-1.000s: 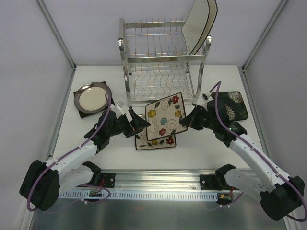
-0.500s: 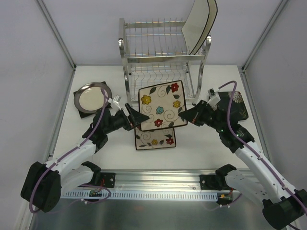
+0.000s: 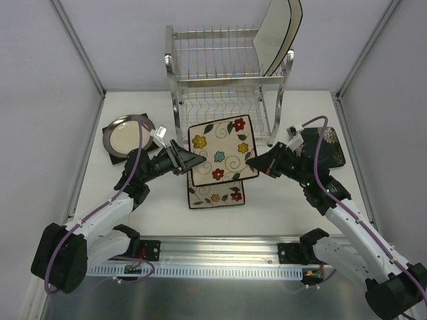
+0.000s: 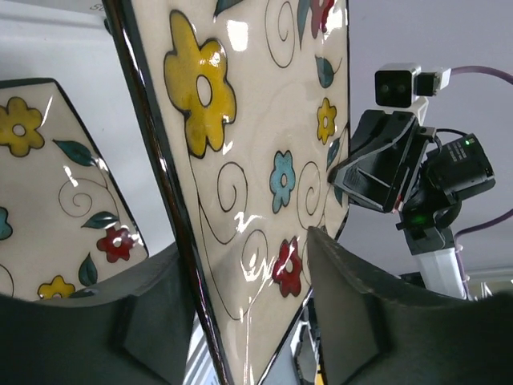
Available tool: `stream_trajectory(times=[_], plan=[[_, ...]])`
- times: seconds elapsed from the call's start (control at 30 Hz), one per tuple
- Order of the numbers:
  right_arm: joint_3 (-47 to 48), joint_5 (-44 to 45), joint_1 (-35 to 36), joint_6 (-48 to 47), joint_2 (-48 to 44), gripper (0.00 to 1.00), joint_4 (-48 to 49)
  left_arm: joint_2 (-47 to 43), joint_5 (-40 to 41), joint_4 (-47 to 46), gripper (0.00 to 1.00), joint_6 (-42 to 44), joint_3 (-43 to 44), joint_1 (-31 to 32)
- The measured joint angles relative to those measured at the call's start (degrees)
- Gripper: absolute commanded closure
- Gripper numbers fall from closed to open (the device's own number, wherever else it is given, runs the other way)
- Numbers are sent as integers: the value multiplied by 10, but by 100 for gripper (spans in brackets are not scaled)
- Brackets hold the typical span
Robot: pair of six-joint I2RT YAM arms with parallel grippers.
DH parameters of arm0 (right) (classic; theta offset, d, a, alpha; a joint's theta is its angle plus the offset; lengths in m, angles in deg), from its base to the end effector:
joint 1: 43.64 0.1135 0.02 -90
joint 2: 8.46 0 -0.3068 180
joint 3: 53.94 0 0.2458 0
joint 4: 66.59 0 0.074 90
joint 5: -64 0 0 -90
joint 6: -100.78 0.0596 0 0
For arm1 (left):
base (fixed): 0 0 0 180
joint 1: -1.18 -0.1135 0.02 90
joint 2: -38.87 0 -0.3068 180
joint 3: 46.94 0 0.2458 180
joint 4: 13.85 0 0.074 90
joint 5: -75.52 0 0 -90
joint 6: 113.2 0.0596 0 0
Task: Load the plates into the dish rack
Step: Pass the plate from the right arm to the left
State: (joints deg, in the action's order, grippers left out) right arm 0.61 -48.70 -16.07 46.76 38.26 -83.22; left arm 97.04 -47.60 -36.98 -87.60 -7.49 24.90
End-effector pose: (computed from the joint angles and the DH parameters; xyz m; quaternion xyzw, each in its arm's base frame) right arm 0.1495 0.1040 0.3506 -0.0731 0.7518 0.4630 0.4637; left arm 0.1833 -0.1161 0.3048 -0.0302 0.6833 -0.6283 0.3708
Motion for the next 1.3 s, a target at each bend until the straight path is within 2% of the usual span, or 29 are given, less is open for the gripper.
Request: stream_trajectory(times=[0.03,0.07,0.13,0.17,0.2,0.27,0.3,0.43,0.77,0.97,1.3], plan=[[0,-2,0,0,0,99,2,2,-5,-6,51,-2,1,-2],[0,-3,0,0,0,100,5,5,-9,-14,60,-4,1,-3],[0,-9,0,2,0,99,13,12,-15,-28,71,-11,2,-7],[0,-11,-1,2,0,100,20,16,-18,-38,82,-14,2,-9],[0,-14,-1,3,1,99,25,19,-19,-42,88,-16,2,-10],[0,-20,-4,4,2,99,37,23,-28,-58,99,-33,2,-17],[0,-22,-6,4,3,99,42,23,-29,-64,100,-40,2,-18],[0,-31,-11,-3,4,99,52,23,-36,-82,100,-54,2,-24],[10,-78,-37,-40,31,73,39,21,-43,-83,100,-58,2,-25],[41,-114,-42,-54,64,67,40,20,-49,-91,100,-74,1,-26],[83,-155,-47,-65,110,65,54,6,-84,-104,100,-80,1,-26]])
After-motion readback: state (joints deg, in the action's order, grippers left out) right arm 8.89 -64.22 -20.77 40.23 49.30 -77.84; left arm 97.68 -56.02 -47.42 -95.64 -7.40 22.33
